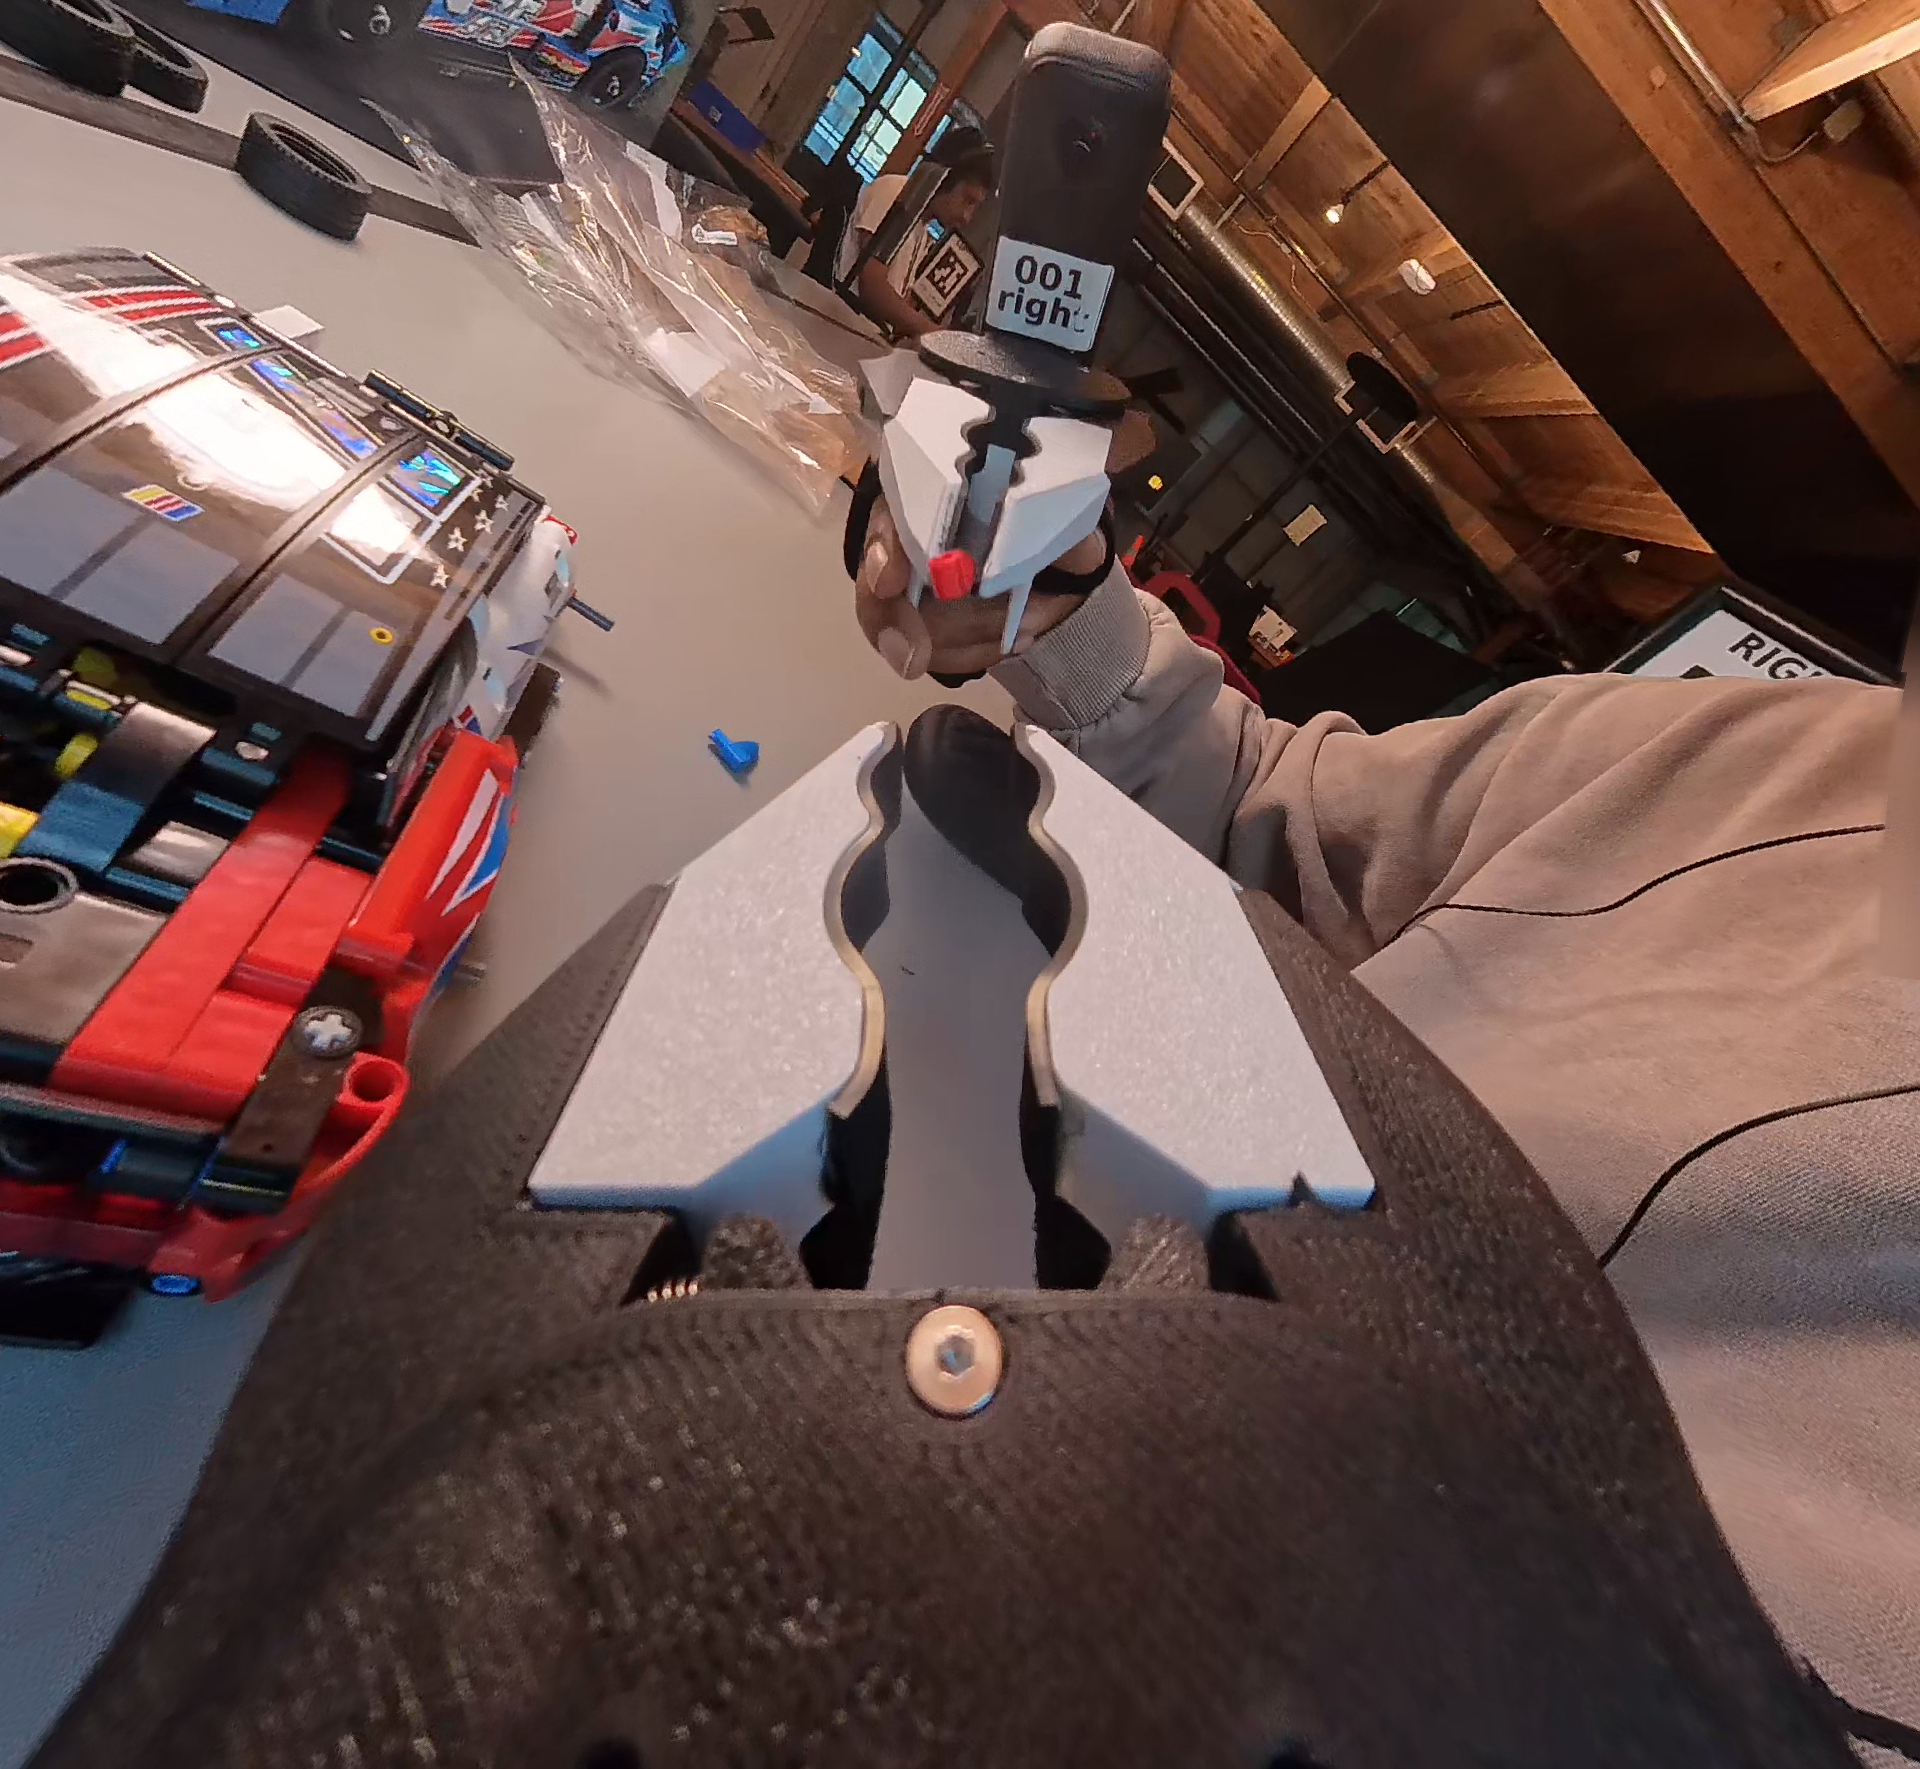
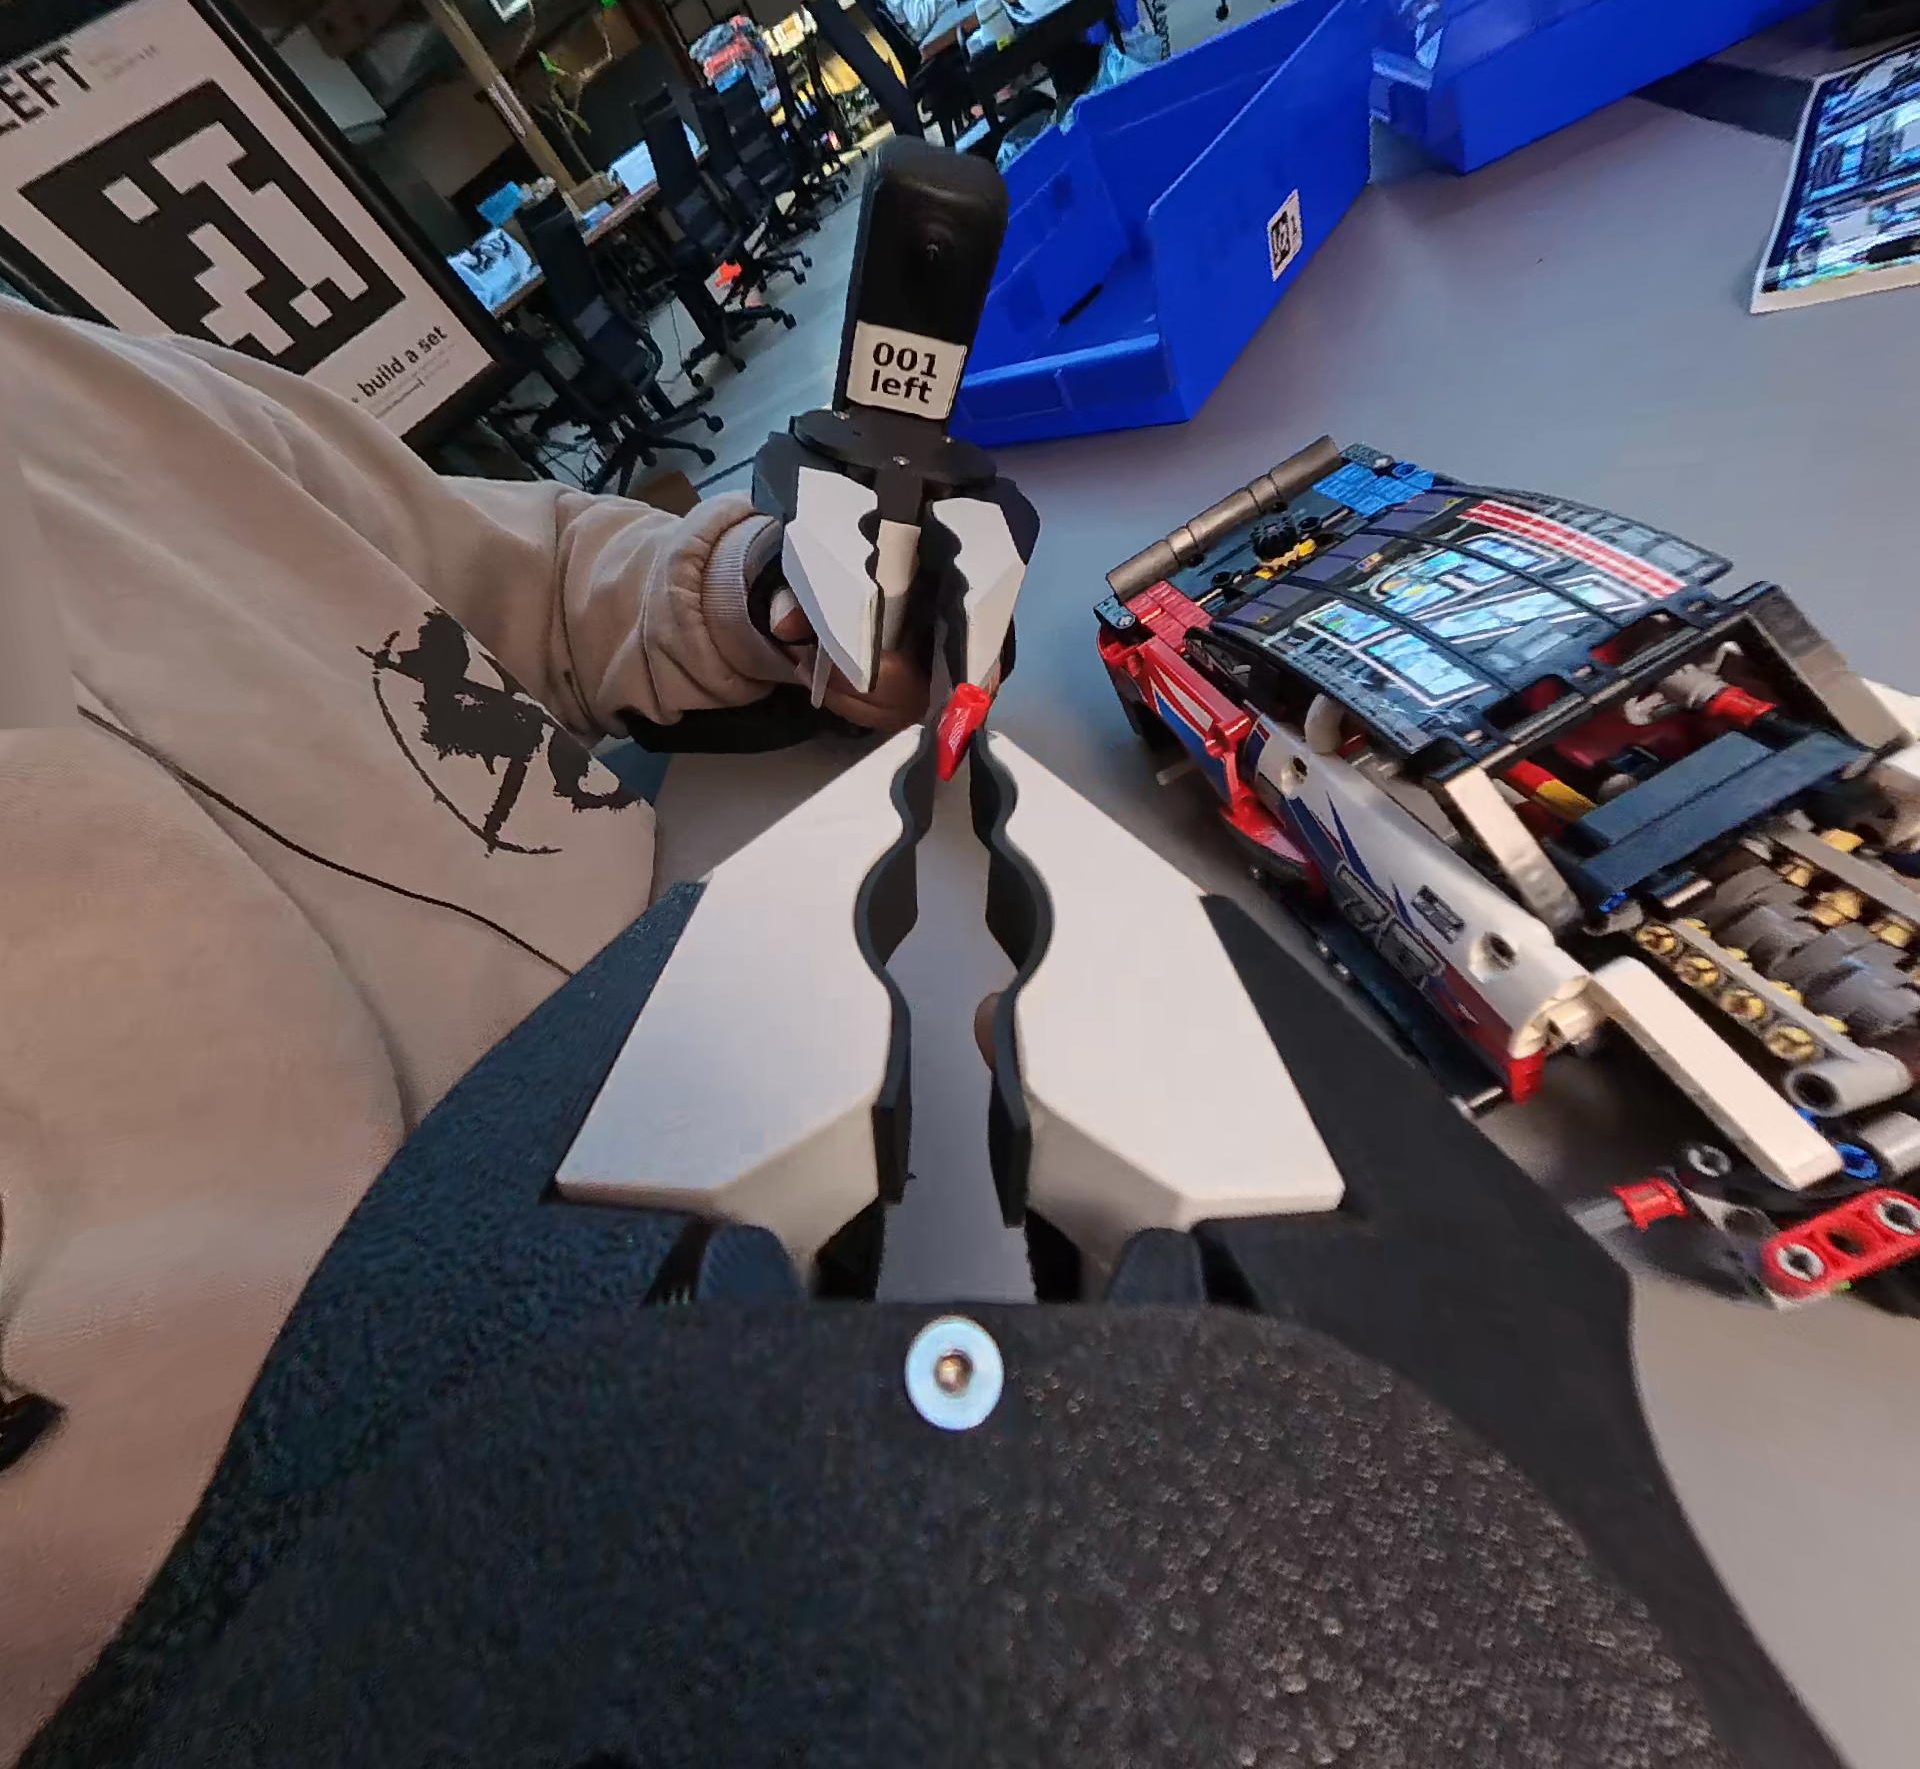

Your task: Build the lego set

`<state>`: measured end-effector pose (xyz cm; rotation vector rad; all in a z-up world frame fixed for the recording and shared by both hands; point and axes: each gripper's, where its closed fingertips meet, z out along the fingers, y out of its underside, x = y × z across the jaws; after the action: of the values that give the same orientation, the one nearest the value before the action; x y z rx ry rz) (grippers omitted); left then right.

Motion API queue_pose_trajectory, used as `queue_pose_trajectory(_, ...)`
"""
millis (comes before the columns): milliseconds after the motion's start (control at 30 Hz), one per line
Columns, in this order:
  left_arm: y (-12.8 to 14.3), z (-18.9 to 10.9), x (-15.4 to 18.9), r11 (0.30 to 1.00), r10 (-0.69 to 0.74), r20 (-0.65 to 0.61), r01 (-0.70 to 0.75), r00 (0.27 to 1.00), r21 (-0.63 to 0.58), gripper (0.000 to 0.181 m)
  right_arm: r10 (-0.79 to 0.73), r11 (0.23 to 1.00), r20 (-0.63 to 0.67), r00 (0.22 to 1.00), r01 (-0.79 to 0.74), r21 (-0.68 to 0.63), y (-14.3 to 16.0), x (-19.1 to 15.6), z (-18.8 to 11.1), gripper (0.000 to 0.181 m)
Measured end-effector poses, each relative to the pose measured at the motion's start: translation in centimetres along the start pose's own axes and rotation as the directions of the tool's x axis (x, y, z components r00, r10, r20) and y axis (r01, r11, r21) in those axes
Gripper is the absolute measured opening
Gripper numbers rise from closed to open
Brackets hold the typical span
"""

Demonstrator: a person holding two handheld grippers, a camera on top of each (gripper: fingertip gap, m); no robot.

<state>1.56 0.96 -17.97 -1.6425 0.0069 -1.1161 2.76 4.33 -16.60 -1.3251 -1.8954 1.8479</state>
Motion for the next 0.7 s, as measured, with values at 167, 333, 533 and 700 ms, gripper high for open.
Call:
queue_pose_trajectory(167, 0.7, 0.3, -0.6, 0.999, 0.021, 0.042, -0.020, 0.999, -0.038, 0.023, -0.061, 0.994, -0.011, 0.998, 0.060, -0.094, 2.1, -0.3, 2.3, 0.003)
queue_pose_trajectory(333, 1.6, 0.7, -0.7, 0.996, 0.040, 0.050, -0.036, 0.998, -0.080, 0.024, -0.107, 0.982, 0.003, 0.994, 0.106, -0.153, 3.5, -0.9, 3.6, 0.004)
queue_pose_trajectory(533, 2.5, 1.2, -0.5, 0.991, 0.056, 0.037, -0.051, 0.998, -0.125, 0.019, -0.144, 0.971, 0.004, 0.990, 0.142, -0.194, 4.3, -1.2, 4.1, 0.004)
queue_pose_trajectory(700, 2.6, 1.2, -0.4, 0.989, 0.064, 0.031, -0.059, 0.997, -0.135, 0.013, -0.172, 0.965, -0.006, 0.985, 0.167, -0.203, 4.5, -1.1, 4.2, 0.004)
